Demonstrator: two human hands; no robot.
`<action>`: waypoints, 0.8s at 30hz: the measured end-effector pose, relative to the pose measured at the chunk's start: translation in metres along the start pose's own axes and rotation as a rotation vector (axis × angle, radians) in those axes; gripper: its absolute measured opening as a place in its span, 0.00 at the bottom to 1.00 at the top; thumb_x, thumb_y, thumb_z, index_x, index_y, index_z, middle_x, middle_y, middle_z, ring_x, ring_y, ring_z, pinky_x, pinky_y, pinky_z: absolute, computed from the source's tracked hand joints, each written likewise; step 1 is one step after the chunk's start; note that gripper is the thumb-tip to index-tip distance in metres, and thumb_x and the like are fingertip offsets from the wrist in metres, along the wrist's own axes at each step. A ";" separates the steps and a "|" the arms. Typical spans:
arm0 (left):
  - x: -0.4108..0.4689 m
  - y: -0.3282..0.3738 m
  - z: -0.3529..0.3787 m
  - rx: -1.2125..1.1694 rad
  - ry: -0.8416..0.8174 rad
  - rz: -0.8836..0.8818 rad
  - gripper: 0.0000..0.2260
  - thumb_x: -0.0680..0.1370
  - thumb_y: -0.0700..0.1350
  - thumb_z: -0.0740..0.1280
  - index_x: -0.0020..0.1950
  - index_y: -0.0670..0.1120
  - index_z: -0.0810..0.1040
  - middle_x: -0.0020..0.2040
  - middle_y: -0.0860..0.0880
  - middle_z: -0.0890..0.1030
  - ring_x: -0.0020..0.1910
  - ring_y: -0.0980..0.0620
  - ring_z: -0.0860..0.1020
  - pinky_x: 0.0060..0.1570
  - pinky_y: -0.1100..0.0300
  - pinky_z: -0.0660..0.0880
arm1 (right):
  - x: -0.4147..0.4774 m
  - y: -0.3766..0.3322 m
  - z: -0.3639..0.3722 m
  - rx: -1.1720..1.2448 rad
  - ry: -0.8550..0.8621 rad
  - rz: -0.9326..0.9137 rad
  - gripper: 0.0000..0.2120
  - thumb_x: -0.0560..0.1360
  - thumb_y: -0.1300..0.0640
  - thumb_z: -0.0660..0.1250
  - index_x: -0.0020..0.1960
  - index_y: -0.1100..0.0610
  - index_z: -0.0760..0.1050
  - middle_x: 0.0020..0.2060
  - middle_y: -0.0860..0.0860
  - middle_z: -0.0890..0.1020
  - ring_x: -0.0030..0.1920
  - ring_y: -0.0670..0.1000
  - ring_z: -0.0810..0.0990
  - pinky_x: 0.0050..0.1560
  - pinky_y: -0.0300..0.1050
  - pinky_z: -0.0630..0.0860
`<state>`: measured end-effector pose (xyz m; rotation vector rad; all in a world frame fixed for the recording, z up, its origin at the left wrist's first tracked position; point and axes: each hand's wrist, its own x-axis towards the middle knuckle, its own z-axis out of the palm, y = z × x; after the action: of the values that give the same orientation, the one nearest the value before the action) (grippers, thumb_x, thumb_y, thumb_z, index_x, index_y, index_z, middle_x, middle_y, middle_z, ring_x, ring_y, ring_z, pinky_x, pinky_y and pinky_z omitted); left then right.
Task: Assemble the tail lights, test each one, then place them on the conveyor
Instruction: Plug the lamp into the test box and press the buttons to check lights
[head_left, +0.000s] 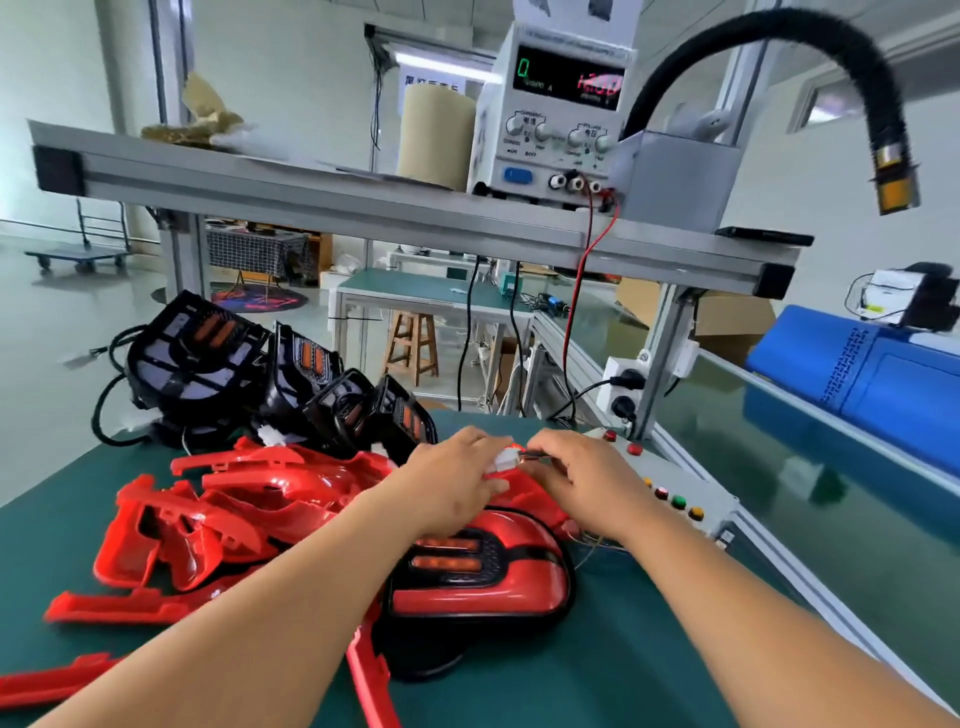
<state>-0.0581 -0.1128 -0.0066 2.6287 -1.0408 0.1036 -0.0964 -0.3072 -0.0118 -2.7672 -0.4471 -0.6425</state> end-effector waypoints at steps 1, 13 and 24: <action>0.005 0.001 0.003 -0.027 -0.017 0.024 0.23 0.83 0.52 0.57 0.77 0.52 0.59 0.71 0.47 0.68 0.69 0.45 0.69 0.68 0.47 0.65 | -0.002 0.000 0.000 -0.009 0.015 -0.010 0.11 0.79 0.46 0.64 0.52 0.52 0.78 0.43 0.46 0.79 0.44 0.49 0.77 0.41 0.45 0.69; 0.008 -0.026 -0.014 -0.027 0.076 0.151 0.12 0.83 0.51 0.58 0.55 0.46 0.77 0.48 0.50 0.77 0.49 0.51 0.74 0.48 0.58 0.68 | -0.014 0.016 -0.001 0.023 0.023 0.037 0.11 0.81 0.48 0.60 0.46 0.51 0.77 0.35 0.44 0.77 0.39 0.49 0.76 0.38 0.44 0.66; -0.013 -0.071 -0.051 -0.140 0.313 -0.176 0.19 0.82 0.45 0.59 0.73 0.45 0.64 0.65 0.42 0.74 0.62 0.44 0.72 0.60 0.53 0.68 | -0.025 0.008 -0.002 -0.274 0.019 0.204 0.19 0.79 0.41 0.60 0.67 0.45 0.74 0.61 0.45 0.72 0.64 0.47 0.70 0.65 0.48 0.55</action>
<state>-0.0169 -0.0391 0.0212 2.4610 -0.6842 0.3748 -0.1160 -0.3213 -0.0232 -3.0052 -0.0728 -0.7255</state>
